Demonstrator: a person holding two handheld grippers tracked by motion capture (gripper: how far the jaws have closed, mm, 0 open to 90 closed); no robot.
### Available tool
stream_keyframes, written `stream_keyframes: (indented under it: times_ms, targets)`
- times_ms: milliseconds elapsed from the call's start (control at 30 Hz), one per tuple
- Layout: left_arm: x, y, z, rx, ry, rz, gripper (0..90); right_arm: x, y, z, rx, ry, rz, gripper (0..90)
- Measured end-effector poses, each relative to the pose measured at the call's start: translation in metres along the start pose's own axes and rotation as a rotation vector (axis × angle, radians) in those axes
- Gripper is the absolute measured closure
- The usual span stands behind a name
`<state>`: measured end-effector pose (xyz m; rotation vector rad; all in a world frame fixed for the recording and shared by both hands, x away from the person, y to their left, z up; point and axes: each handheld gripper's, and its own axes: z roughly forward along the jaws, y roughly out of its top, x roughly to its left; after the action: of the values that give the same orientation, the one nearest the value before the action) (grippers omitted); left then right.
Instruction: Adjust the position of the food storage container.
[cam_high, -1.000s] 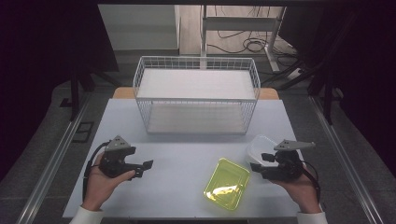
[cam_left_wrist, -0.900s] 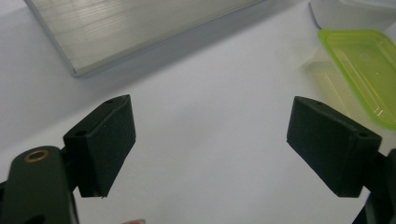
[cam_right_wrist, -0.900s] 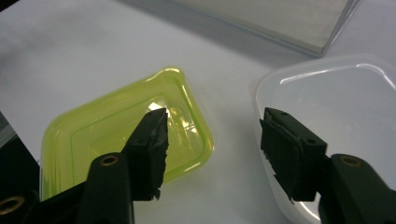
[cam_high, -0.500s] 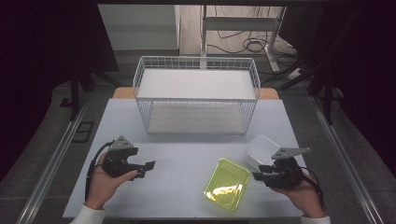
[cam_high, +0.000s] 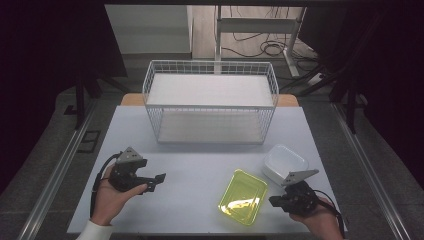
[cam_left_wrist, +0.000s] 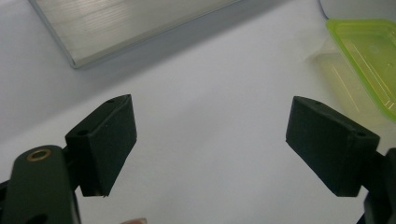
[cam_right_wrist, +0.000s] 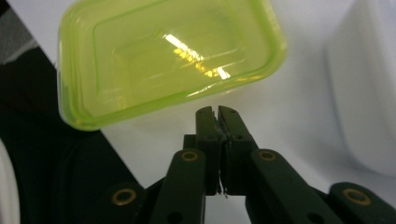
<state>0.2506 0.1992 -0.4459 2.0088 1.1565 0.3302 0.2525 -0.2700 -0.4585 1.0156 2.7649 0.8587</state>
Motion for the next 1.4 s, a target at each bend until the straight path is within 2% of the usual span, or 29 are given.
stream_keyframes:
  times_ms: [233,433,600,867,1000,1400]
  targets:
    - [0.000,-0.002,-0.001,-0.001,0.005,0.000,16.7,0.023,-0.004,0.017,0.111,0.027,-0.093,89.0]
    - [0.000,-0.002,-0.002,-0.002,0.003,0.001,16.9,0.033,-0.002,0.029,0.154,0.030,-0.138,89.0]
    - [0.000,-0.003,-0.001,-0.002,0.004,-0.001,16.9,0.033,0.000,0.033,0.166,0.012,-0.151,89.0]
    - [0.000,-0.003,0.000,-0.005,0.002,0.002,16.8,0.028,0.005,0.036,0.156,-0.006,-0.142,89.0]
    - [-0.002,-0.003,0.002,-0.003,-0.003,0.014,16.7,0.027,0.011,0.042,0.160,-0.016,-0.146,89.0]
    - [0.004,-0.005,0.002,-0.007,0.012,-0.006,16.1,0.026,0.039,0.065,0.136,-0.020,-0.134,89.1]
